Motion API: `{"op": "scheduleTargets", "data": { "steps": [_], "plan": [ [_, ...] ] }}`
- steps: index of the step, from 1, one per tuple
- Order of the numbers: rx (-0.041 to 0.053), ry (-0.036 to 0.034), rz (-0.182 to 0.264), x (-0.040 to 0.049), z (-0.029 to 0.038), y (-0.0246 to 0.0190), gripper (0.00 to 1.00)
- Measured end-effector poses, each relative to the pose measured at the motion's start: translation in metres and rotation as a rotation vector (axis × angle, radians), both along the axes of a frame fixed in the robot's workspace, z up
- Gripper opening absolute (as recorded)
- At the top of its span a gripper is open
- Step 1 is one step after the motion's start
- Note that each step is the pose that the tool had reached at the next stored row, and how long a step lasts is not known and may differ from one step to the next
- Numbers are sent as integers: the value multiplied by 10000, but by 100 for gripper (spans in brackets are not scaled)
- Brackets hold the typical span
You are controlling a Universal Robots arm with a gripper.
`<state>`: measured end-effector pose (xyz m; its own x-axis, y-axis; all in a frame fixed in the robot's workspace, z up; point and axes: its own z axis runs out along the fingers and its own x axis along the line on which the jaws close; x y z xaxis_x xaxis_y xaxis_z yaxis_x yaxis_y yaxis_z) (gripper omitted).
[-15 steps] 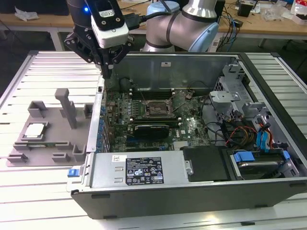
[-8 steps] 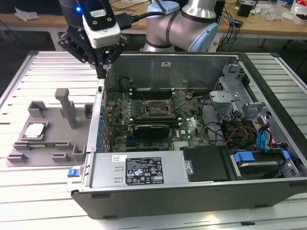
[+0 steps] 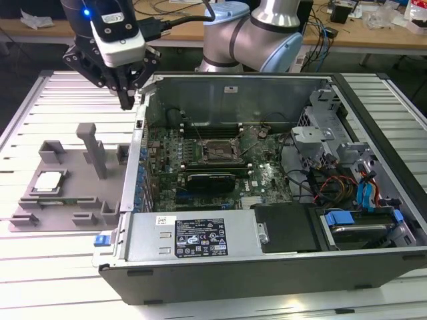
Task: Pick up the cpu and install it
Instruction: 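Reach for the cpu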
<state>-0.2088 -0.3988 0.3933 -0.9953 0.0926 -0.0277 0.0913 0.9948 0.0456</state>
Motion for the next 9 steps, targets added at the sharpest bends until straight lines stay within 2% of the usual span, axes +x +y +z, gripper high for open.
{"op": "scheduleTargets", "data": {
  "steps": [9],
  "plan": [
    [0,-12,0,-157,0,0,11]
  ]
}}
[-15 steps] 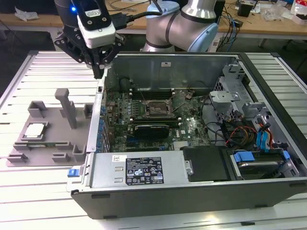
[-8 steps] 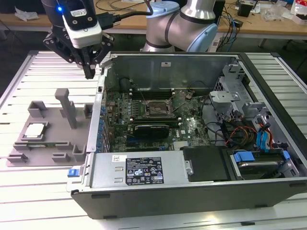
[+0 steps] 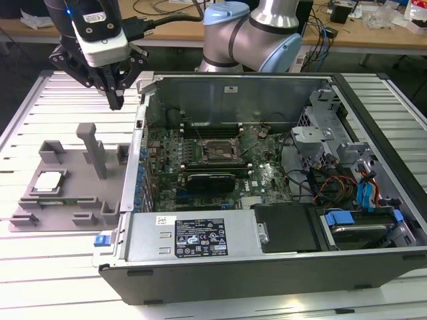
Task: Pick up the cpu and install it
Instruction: 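Reach for the cpu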
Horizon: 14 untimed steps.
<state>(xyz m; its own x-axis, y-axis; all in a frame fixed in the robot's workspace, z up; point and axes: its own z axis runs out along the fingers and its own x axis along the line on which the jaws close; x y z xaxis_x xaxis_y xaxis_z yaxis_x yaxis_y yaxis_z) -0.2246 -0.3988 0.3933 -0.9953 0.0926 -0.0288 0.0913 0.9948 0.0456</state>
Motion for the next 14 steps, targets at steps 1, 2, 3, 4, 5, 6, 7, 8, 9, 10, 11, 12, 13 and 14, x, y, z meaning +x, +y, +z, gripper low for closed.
{"op": "scheduleTargets", "data": {
  "steps": [1,2,3,4,5,6,7,8,9,10,11,12,13,14],
  "plan": [
    [0,-2,1,-19,0,0,11],
    [0,-2,0,-37,0,0,11],
    [1,-4,0,-66,0,0,11],
    [1,-6,0,-97,0,0,11],
    [0,-11,1,-150,0,0,11],
    [0,-15,0,-190,0,0,11],
    [0,-17,0,-211,0,0,11],
    [0,-19,0,-224,0,0,11],
    [0,-22,0,-243,0,0,11],
    [0,-25,0,-262,0,0,11],
    [0,-31,0,-297,0,0,11],
    [0,-33,0,-320,0,0,11],
    [0,-36,0,-344,0,0,11],
    [0,-38,1,-372,0,0,11]
  ]
}}
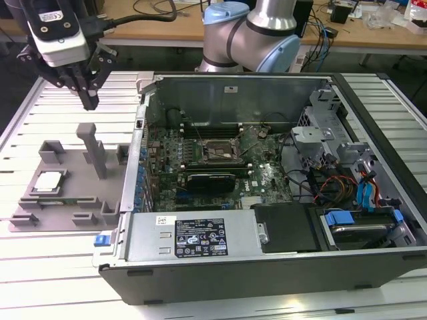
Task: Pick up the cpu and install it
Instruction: 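Reach for the cpu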
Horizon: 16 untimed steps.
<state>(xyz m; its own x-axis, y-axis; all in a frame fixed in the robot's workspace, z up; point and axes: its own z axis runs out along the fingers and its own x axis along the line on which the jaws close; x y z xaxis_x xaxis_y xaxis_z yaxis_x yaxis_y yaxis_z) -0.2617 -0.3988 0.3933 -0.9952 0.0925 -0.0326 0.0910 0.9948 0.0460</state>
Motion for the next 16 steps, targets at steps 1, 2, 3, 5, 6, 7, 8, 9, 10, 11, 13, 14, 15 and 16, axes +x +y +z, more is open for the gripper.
{"op": "scheduleTargets", "data": {
  "steps": [1,2,3,5,6,7,8,9,10,11,13,14,15,16],
  "plan": [
    [0,-4,0,-31,0,0,11],
    [1,-7,-1,-51,0,0,11],
    [0,-8,0,-64,0,0,11],
    [1,-16,-1,-131,0,0,11],
    [0,-19,0,-149,0,0,11],
    [0,-19,-1,-163,0,0,11],
    [0,-24,-1,-194,0,0,11],
    [0,-29,-1,-230,0,0,11],
    [1,-36,0,-276,-1,0,11],
    [0,-40,0,-318,0,0,11],
    [0,-46,-1,-361,0,1,11],
    [1,-50,0,-386,0,0,11],
    [0,-55,-1,-428,0,0,11],
    [0,-60,0,-465,0,0,11]
  ]
}}
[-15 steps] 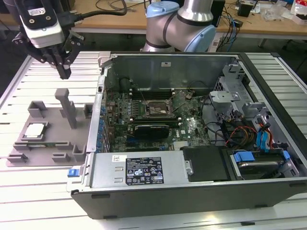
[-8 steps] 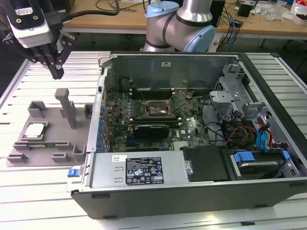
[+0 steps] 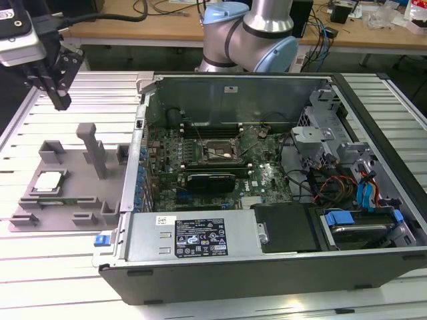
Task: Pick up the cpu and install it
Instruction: 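Reach for the cpu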
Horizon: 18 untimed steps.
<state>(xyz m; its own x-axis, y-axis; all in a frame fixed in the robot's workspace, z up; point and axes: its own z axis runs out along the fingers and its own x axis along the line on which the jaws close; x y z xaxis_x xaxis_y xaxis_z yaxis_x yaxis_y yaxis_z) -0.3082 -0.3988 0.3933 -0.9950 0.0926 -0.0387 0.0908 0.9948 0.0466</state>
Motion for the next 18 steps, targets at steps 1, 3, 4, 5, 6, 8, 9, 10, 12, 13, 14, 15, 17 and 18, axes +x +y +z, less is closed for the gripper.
{"op": "scheduleTargets", "data": {
  "steps": [1,3,4,5,6,8,9,10,12,13,14,15,17,18],
  "plan": [
    [0,-3,0,-20,-1,0,11],
    [-1,-9,0,-95,-3,0,11],
    [0,-12,0,-116,-4,0,11],
    [0,-13,0,-142,-6,0,11],
    [0,-15,0,-176,-11,1,11],
    [0,-15,-1,-241,-23,1,11],
    [0,-16,0,-259,-26,0,11],
    [0,-16,0,-276,-28,0,11],
    [0,-16,0,-332,-35,0,11],
    [0,-15,0,-369,-42,0,11],
    [1,-16,0,-391,-51,0,11],
    [0,-16,0,-405,-57,0,11],
    [1,-17,0,-432,-74,1,11],
    [0,-16,1,-443,-83,0,11]
  ]
}}
